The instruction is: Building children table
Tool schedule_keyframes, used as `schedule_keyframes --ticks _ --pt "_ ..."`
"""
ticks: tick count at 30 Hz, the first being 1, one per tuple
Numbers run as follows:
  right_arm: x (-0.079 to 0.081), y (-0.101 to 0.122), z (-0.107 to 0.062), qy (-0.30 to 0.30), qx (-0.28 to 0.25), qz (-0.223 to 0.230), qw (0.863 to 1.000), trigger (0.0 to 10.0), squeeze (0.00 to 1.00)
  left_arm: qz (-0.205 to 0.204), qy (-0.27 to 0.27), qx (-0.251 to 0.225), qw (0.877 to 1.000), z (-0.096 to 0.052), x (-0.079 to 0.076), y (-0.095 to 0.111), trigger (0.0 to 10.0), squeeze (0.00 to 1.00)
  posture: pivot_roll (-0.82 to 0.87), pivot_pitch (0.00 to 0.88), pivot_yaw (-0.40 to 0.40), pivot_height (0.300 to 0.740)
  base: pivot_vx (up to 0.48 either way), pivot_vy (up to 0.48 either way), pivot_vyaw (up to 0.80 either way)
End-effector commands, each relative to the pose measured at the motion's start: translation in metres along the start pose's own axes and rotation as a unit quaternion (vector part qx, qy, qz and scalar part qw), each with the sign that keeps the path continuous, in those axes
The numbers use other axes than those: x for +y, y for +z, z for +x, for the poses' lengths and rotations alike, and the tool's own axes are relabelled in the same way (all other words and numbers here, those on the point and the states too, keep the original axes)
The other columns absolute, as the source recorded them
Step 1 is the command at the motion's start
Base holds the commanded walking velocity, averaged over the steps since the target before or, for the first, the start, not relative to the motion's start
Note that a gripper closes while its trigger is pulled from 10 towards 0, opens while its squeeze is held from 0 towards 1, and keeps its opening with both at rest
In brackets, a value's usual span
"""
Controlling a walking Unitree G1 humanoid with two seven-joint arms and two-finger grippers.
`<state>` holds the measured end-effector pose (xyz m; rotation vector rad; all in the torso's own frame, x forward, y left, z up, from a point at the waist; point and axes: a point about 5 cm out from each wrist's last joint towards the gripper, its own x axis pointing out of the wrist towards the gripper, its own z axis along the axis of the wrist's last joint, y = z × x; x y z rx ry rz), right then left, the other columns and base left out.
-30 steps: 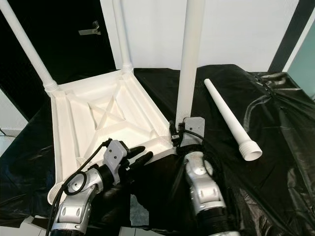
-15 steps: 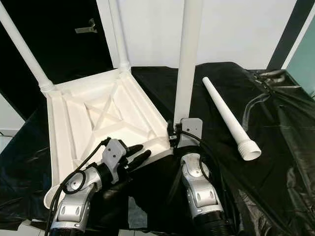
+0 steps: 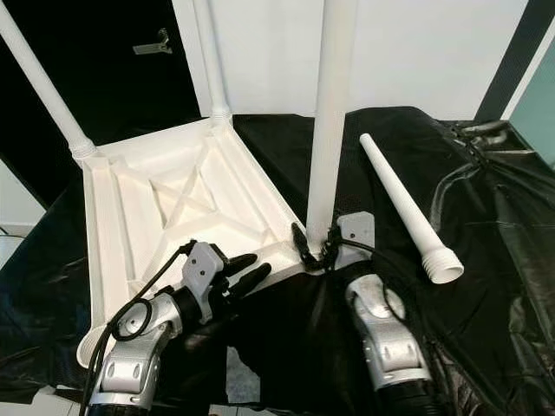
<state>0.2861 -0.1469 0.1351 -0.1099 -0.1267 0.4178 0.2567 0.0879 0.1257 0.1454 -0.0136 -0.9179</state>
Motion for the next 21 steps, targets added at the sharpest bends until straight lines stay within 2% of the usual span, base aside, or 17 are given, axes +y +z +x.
schedule_keyframes --ticks 1,5,11,12,13,14,21 --pt "0.002 0.002 0.002 0.044 -0.007 0.004 0.999 10.0 0.00 -0.001 0.034 -0.003 0.999 -0.001 0.004 0.002 10.0 0.00 0.02 0.000 0.035 0.740 0.000 0.000 0.00" --pt "-0.003 0.001 0.011 0.119 0.010 -0.015 0.993 10.0 0.00 0.002 0.020 0.003 1.000 0.000 0.003 0.002 10.0 0.00 0.03 0.000 0.035 0.740 0.000 0.000 0.00" --pt "-0.004 0.000 0.015 0.136 0.018 -0.027 0.990 10.0 0.00 0.004 0.017 0.004 1.000 0.001 0.002 0.002 10.0 0.00 0.03 0.000 0.034 0.740 0.000 0.000 0.00" --pt "-0.006 -0.003 0.017 0.143 0.026 -0.031 0.989 4.0 0.00 0.005 0.017 0.004 1.000 0.002 0.001 0.002 10.0 0.00 0.04 0.000 0.028 0.740 0.000 0.000 0.00" --pt "-0.006 -0.003 0.017 0.143 0.026 -0.031 0.989 4.0 0.00 0.005 0.017 0.004 1.000 0.002 0.001 0.002 10.0 0.00 0.04 0.000 0.028 0.740 0.000 0.000 0.00" --pt "-0.007 -0.006 0.017 0.151 0.034 -0.033 0.987 0.0 0.00 0.005 0.016 0.005 1.000 0.002 0.000 0.003 10.0 0.00 0.04 0.000 0.026 0.740 0.000 0.000 0.00" --pt "-0.013 -0.013 0.010 0.158 0.047 -0.016 0.986 0.0 0.00 0.007 0.019 0.009 1.000 0.000 -0.001 0.002 10.0 0.00 0.05 0.000 0.023 0.740 0.000 0.000 0.00"
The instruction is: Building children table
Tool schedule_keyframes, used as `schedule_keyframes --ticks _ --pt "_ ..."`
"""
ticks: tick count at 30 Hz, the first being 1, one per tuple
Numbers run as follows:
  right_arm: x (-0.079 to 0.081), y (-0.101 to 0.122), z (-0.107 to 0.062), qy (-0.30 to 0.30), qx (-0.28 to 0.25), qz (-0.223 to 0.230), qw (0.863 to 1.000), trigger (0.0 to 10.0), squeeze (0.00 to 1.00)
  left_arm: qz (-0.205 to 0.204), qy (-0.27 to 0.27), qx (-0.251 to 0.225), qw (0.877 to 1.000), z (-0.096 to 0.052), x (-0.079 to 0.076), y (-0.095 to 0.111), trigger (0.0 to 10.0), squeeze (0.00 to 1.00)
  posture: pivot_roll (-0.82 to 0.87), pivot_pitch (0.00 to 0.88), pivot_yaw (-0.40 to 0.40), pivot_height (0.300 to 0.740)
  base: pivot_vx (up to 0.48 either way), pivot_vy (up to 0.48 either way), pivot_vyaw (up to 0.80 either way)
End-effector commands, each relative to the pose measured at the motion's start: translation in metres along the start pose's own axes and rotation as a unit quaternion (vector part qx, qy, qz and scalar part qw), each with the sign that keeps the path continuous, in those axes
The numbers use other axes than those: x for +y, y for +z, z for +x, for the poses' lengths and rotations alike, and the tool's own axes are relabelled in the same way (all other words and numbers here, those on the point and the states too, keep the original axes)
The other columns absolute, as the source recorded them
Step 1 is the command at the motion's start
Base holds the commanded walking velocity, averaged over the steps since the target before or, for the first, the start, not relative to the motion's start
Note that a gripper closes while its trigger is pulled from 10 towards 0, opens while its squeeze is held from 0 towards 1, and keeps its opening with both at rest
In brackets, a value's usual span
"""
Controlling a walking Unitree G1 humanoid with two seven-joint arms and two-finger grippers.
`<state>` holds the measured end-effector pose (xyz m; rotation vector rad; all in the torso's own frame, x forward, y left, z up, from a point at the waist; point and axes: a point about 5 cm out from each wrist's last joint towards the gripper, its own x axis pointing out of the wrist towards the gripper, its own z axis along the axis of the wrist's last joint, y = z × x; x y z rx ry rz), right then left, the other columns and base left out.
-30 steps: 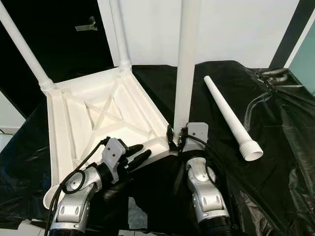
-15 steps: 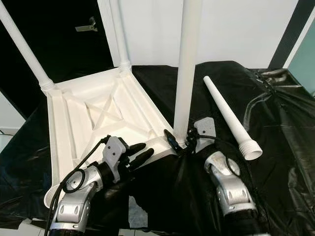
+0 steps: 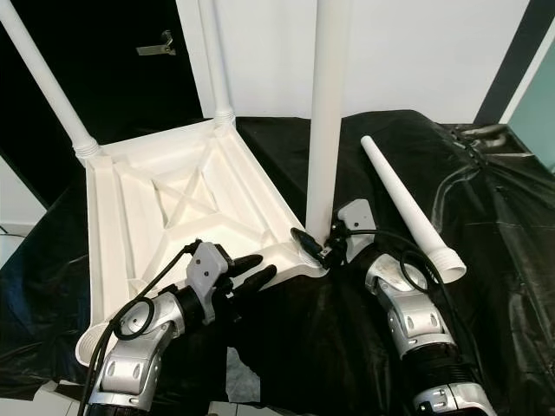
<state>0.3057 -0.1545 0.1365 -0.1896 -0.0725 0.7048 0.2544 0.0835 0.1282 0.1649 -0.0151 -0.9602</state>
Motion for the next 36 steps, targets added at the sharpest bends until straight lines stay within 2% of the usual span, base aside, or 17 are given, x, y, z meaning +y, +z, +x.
schedule_keyframes --ticks 1,5,6,7,8,15,18,21,23,26,28,30,32,36 --pt "0.004 -0.012 -0.005 0.007 0.021 0.016 1.000 0.0 0.00 -0.003 0.041 0.008 0.999 -0.002 0.002 -0.002 10.0 0.00 0.04 0.000 0.027 0.740 0.000 0.000 0.00" --pt "0.002 -0.014 -0.007 -0.010 0.027 0.020 0.999 0.0 0.00 -0.002 0.040 0.011 0.999 -0.003 0.002 -0.002 10.0 0.00 0.04 0.000 0.030 0.740 0.000 0.000 0.00" --pt "0.002 -0.015 -0.008 -0.027 0.028 0.025 0.999 4.4 0.00 -0.002 0.039 0.013 0.999 -0.003 0.001 -0.002 10.0 0.00 0.04 0.000 0.031 0.740 0.000 0.000 0.00" --pt "0.002 -0.015 -0.008 -0.027 0.028 0.025 0.999 4.4 0.00 -0.002 0.039 0.013 0.999 -0.003 0.001 -0.002 10.0 0.00 0.04 0.000 0.031 0.740 0.000 0.000 0.00" --pt "0.001 -0.017 -0.008 -0.040 0.033 0.025 0.998 10.0 0.00 -0.002 0.039 0.013 0.999 -0.003 0.001 -0.002 10.0 0.00 0.04 0.000 0.031 0.740 0.000 0.000 0.00" --pt "0.013 -0.017 -0.002 -0.135 0.032 0.029 0.990 10.0 0.00 -0.005 0.041 0.014 0.999 -0.003 -0.001 -0.002 10.0 0.00 0.04 0.000 0.031 0.740 0.000 0.000 0.00" --pt "0.014 -0.017 -0.002 -0.148 0.032 0.033 0.988 10.0 0.00 -0.006 0.041 0.014 0.999 -0.004 -0.001 -0.001 10.0 0.00 0.04 0.000 0.031 0.740 0.000 0.000 0.00" --pt "0.021 -0.018 0.002 -0.223 0.043 0.037 0.973 10.0 0.00 -0.008 0.044 0.014 0.999 -0.004 0.000 -0.001 10.0 0.00 0.03 0.000 0.029 0.740 0.000 0.000 0.00" --pt "0.023 -0.018 0.003 -0.238 0.045 0.038 0.969 10.0 0.00 -0.008 0.044 0.014 0.999 -0.004 0.000 -0.001 10.0 0.00 0.03 0.000 0.029 0.740 0.000 0.000 0.00" --pt "0.030 -0.016 0.006 -0.292 0.045 0.051 0.954 10.0 0.00 -0.011 0.046 0.012 0.999 -0.003 0.000 -0.001 10.0 0.00 0.03 0.000 0.030 0.740 0.000 0.000 0.00" --pt "0.030 -0.016 0.006 -0.292 0.045 0.051 0.954 10.0 0.00 -0.011 0.046 0.012 0.999 -0.003 0.000 -0.001 10.0 0.00 0.03 0.000 0.030 0.740 0.000 0.000 0.00" --pt "0.038 -0.015 0.010 -0.310 0.042 0.066 0.947 10.0 0.00 -0.011 0.044 0.012 0.999 -0.002 -0.001 -0.001 10.0 0.00 0.03 0.000 0.031 0.740 0.000 0.000 0.00" --pt "0.041 -0.014 0.012 -0.313 0.041 0.071 0.946 10.0 0.00 -0.012 0.044 0.012 0.999 -0.002 -0.001 -0.001 10.0 0.00 0.03 0.000 0.036 0.740 0.000 0.000 0.00" --pt "0.040 -0.012 0.010 -0.322 0.036 0.079 0.943 10.0 0.00 -0.012 0.043 0.012 0.999 -0.002 -0.001 0.000 10.0 0.00 0.02 0.000 0.040 0.740 0.000 0.000 0.00"
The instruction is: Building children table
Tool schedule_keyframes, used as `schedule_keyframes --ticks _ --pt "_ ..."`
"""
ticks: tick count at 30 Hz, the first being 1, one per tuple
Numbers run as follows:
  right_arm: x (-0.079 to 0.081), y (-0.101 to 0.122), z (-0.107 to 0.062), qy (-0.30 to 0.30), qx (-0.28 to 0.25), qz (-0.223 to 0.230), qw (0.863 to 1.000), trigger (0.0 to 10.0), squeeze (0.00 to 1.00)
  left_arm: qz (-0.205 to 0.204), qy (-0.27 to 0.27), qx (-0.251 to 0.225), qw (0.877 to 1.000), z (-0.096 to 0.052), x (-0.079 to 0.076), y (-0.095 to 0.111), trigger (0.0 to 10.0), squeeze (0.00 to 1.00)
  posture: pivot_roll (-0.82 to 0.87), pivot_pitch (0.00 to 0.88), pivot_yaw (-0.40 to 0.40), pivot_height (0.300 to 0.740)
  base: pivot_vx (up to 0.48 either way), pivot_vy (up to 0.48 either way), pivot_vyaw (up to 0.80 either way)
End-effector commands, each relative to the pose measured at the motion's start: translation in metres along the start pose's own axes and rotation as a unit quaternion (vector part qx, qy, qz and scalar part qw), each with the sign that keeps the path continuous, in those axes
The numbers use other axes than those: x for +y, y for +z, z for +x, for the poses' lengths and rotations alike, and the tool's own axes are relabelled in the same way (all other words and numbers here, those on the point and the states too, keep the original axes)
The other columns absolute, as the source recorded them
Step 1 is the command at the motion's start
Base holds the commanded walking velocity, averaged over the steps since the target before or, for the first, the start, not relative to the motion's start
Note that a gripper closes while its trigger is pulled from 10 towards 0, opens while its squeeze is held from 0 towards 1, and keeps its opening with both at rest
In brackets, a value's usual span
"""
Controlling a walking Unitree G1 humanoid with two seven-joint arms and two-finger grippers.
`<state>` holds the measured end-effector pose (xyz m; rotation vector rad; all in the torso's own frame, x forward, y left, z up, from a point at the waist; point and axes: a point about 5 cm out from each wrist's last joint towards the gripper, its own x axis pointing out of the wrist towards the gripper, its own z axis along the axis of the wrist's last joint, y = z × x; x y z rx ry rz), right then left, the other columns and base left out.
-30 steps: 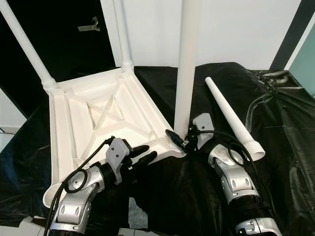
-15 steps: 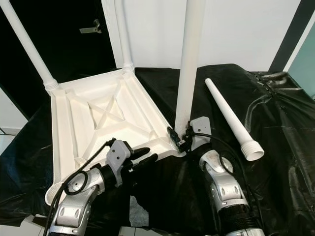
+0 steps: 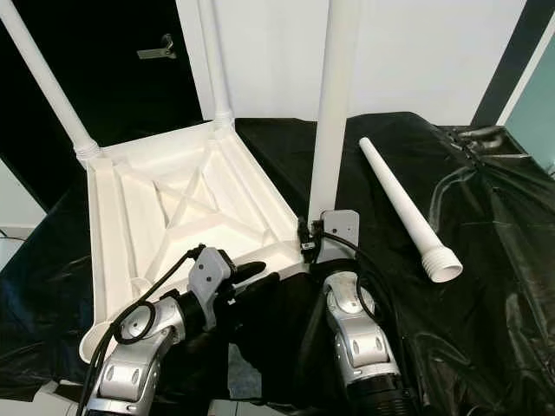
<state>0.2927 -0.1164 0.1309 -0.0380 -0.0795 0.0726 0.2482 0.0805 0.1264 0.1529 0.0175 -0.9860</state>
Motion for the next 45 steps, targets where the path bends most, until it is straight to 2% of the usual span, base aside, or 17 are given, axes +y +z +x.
schedule_keyframes --ticks 1,3,4,5,6,12,13,16,20,21,22,23,38,39,40,42,45 --pt "-0.005 -0.013 -0.005 -0.016 0.036 0.010 0.999 10.0 0.00 0.000 0.056 0.002 0.998 -0.001 0.006 0.001 10.0 0.00 0.02 0.000 0.040 0.740 0.000 0.000 0.00" --pt "-0.006 -0.013 -0.005 -0.014 0.034 0.006 0.999 10.0 0.00 0.002 0.054 0.004 0.999 -0.001 0.006 0.001 10.0 0.00 0.02 0.000 0.042 0.740 0.000 0.000 0.00" --pt "-0.008 -0.012 -0.005 -0.015 0.034 0.003 0.999 10.0 0.67 0.004 0.053 0.005 0.999 -0.001 0.006 0.002 10.0 0.00 0.03 0.000 0.040 0.740 0.000 0.000 0.00" --pt "-0.010 -0.010 -0.005 -0.010 0.030 0.002 1.000 10.0 0.67 0.005 0.053 0.006 0.999 -0.001 0.006 0.002 10.0 0.00 0.03 0.000 0.040 0.740 0.000 0.000 0.00" --pt "-0.011 -0.009 -0.005 -0.007 0.026 0.001 1.000 10.0 1.00 0.005 0.053 0.007 0.999 -0.002 0.006 0.001 10.0 0.00 0.03 0.000 0.040 0.740 0.000 0.000 0.00" --pt "-0.013 -0.005 -0.006 0.017 0.015 -0.004 1.000 10.0 1.00 0.005 0.056 0.008 0.998 -0.002 0.006 0.001 10.0 0.00 0.03 0.000 0.036 0.740 0.000 0.000 0.00" --pt "-0.016 -0.006 -0.009 0.059 0.011 -0.002 0.998 10.0 1.00 0.005 0.057 0.008 0.998 -0.002 0.005 0.001 10.0 0.00 0.04 0.000 0.029 0.740 0.000 0.000 0.00" --pt "-0.016 -0.006 -0.009 0.059 0.011 -0.002 0.998 10.0 1.00 0.005 0.057 0.008 0.998 -0.002 0.005 0.001 10.0 0.00 0.04 0.000 0.029 0.740 0.000 0.000 0.00" --pt "-0.021 -0.007 -0.012 0.127 0.008 -0.005 0.992 10.0 1.00 0.006 0.054 0.011 0.998 -0.004 0.002 0.000 10.0 0.00 0.04 0.000 0.031 0.740 0.000 0.000 0.00" --pt "-0.025 -0.006 -0.012 0.148 0.008 -0.009 0.989 10.0 0.88 0.007 0.053 0.012 0.998 -0.004 0.003 0.000 10.0 0.00 0.04 0.000 0.030 0.740 0.000 0.000 0.00" --pt "-0.025 -0.006 -0.012 0.148 0.008 -0.009 0.989 10.0 0.88 0.007 0.053 0.012 0.998 -0.004 0.003 0.000 10.0 0.00 0.04 0.000 0.030 0.740 0.000 0.000 0.00" --pt "-0.028 -0.006 -0.011 0.171 0.011 -0.018 0.985 10.0 0.00 0.008 0.053 0.013 0.998 -0.005 0.003 0.000 10.0 0.00 0.04 0.000 0.032 0.740 0.000 0.000 0.00" --pt "-0.035 -0.001 0.007 0.313 0.022 -0.088 0.946 10.0 0.00 0.014 0.046 0.017 0.999 -0.008 0.005 0.000 10.0 0.00 0.05 0.000 0.041 0.740 0.000 0.000 0.00" --pt "-0.036 -0.002 0.010 0.325 0.025 -0.099 0.940 7.3 0.00 0.014 0.042 0.018 0.999 -0.008 0.004 0.000 10.0 0.00 0.05 0.000 0.042 0.740 0.000 0.000 0.00" --pt "-0.036 -0.002 0.010 0.325 0.025 -0.099 0.940 7.3 0.00 0.014 0.042 0.018 0.999 -0.008 0.004 0.000 10.0 0.00 0.05 0.000 0.042 0.740 0.000 0.000 0.00" --pt "-0.038 -0.003 0.015 0.338 0.031 -0.110 0.934 0.4 0.00 0.015 0.035 0.019 0.999 -0.007 0.002 0.000 10.0 0.00 0.06 0.000 0.038 0.740 0.000 0.000 0.00" --pt "-0.041 -0.006 0.017 0.338 0.035 -0.121 0.933 0.0 0.00 0.017 0.031 0.021 0.999 -0.006 0.001 0.000 10.0 0.00 0.06 0.000 0.035 0.740 0.000 0.000 0.00"
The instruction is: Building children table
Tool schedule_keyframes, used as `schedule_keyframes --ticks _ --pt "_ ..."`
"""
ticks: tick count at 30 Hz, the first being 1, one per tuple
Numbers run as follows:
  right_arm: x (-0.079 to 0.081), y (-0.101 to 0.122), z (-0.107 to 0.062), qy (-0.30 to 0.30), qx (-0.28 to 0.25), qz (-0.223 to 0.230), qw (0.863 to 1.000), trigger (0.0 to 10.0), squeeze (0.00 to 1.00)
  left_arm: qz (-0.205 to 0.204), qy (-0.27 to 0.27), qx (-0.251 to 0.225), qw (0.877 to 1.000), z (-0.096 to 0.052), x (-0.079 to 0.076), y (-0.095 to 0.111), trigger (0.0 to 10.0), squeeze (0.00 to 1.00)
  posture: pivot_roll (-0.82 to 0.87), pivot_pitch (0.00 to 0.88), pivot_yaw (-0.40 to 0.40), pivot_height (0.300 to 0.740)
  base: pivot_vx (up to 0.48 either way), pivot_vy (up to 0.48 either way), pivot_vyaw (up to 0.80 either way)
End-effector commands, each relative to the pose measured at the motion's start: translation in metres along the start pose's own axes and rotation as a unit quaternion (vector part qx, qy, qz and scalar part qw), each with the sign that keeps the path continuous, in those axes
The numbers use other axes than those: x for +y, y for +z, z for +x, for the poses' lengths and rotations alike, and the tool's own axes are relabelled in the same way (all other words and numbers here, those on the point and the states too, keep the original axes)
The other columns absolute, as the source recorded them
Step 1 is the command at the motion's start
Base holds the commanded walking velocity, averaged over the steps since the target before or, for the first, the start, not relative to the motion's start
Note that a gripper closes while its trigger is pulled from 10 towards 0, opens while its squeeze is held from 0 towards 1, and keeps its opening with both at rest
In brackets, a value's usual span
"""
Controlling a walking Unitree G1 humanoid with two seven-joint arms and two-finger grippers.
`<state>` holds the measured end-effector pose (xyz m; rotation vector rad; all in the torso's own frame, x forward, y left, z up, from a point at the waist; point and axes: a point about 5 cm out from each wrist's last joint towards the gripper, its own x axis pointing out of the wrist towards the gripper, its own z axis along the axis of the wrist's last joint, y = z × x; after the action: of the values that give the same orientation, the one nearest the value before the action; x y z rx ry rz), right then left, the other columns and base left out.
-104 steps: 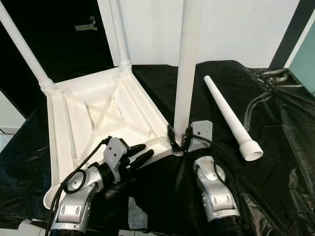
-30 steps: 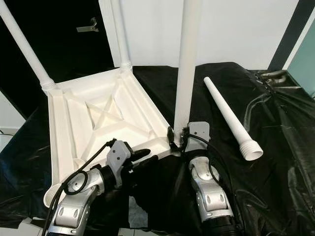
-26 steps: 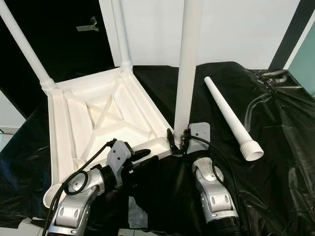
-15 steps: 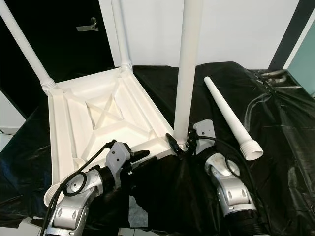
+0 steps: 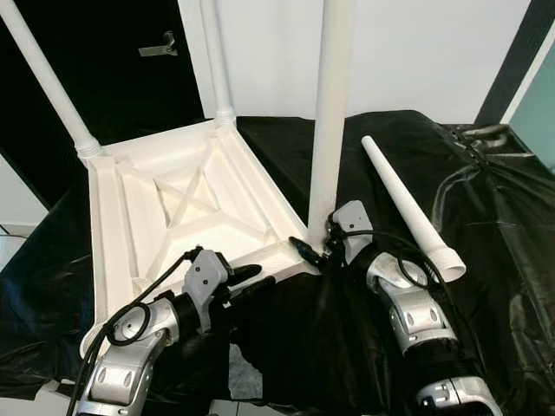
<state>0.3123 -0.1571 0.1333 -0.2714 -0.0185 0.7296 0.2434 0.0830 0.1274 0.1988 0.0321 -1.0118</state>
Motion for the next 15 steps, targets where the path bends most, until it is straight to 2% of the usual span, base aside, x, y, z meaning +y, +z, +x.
schedule_keyframes --ticks 1,5,10,11,12,13,15 --pt "0.002 -0.007 0.001 0.013 0.018 -0.015 1.000 0.0 0.00 -0.001 0.045 0.007 0.999 -0.001 0.003 -0.002 10.0 0.00 0.06 0.000 0.034 0.740 0.000 0.000 0.00" --pt "0.001 -0.009 -0.001 0.006 0.026 -0.013 1.000 0.0 0.00 -0.001 0.045 0.008 0.999 -0.001 0.003 -0.002 10.0 0.00 0.06 0.000 0.032 0.740 0.000 0.000 0.00" --pt "0.002 -0.014 -0.002 -0.029 0.036 0.006 0.999 0.0 0.00 0.000 0.044 0.008 0.999 0.002 0.002 -0.002 10.0 0.00 0.05 0.000 0.025 0.740 0.000 0.000 0.00" --pt "0.002 -0.015 -0.002 -0.038 0.039 0.007 0.998 6.7 0.00 -0.001 0.044 0.007 0.999 0.002 0.002 -0.002 10.0 0.00 0.05 0.000 0.025 0.740 0.000 0.000 0.00" --pt "0.002 -0.015 -0.002 -0.038 0.039 0.007 0.998 6.7 0.00 -0.001 0.044 0.007 0.999 0.002 0.002 -0.002 10.0 0.00 0.05 0.000 0.025 0.740 0.000 0.000 0.00" --pt "0.007 -0.017 -0.002 -0.053 0.037 0.015 0.998 10.0 0.00 -0.001 0.044 0.007 0.999 0.003 0.002 -0.002 10.0 0.00 0.05 0.000 0.025 0.740 0.000 0.000 0.00" --pt "0.013 -0.018 -0.001 -0.069 0.034 0.021 0.997 10.0 0.00 -0.002 0.044 0.007 0.999 0.003 0.002 -0.002 10.0 0.00 0.04 0.000 0.027 0.740 0.000 0.000 0.00"
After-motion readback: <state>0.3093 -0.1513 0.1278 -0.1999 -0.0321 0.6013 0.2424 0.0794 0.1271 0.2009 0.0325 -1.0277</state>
